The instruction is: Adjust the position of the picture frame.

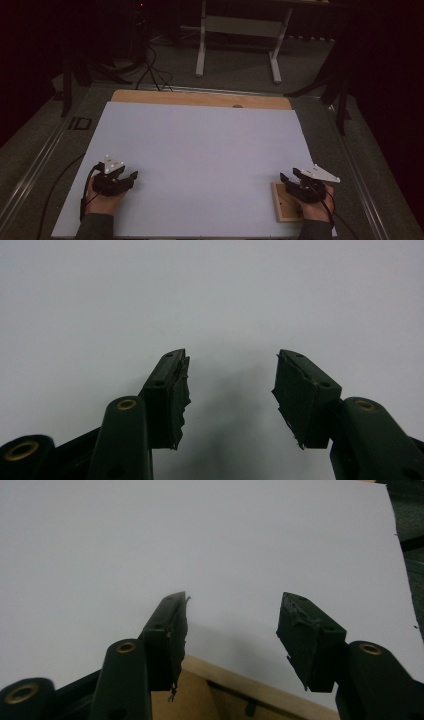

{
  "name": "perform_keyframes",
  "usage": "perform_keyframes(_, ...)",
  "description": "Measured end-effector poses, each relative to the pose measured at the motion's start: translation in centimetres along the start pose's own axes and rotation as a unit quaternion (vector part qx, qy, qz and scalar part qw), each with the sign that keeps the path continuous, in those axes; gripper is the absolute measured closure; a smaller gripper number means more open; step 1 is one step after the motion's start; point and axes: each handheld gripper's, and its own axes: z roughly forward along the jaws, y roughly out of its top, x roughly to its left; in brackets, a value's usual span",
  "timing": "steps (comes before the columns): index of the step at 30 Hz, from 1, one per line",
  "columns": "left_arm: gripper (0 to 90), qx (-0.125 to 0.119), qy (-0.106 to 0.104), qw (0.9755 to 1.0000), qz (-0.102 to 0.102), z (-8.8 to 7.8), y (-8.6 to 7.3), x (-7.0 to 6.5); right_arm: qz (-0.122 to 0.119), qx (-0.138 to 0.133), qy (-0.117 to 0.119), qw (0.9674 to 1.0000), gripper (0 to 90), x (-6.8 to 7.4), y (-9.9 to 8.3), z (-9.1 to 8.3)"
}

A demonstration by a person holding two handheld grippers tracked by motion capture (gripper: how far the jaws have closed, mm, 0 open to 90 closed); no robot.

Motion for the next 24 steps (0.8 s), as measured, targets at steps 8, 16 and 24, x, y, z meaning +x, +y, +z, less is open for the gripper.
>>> perform_keyframes(8, 46.5, -0.031, -0.001, 0.9995, -0.006, -1.7, -0.1, 0.2, 0.003, -0.001, 0.003, 1.0000, 51.8, 0.1, -0.1, -0.4)
perform_keyframes(16, 45.6, -0.040, 0.007, 0.9989, -0.021, -2.7, -0.7, 0.6, -0.017, 0.000, 0.004, 0.9999, 77.3, 0.4, -0.2, -0.8)
perform_keyframes(24, 45.6, -0.050, 0.005, 0.9983, -0.029, -2.9, -0.8, 0.9, -0.043, 0.011, 0.014, 0.9989, 89.2, 1.4, -0.1, -0.8)
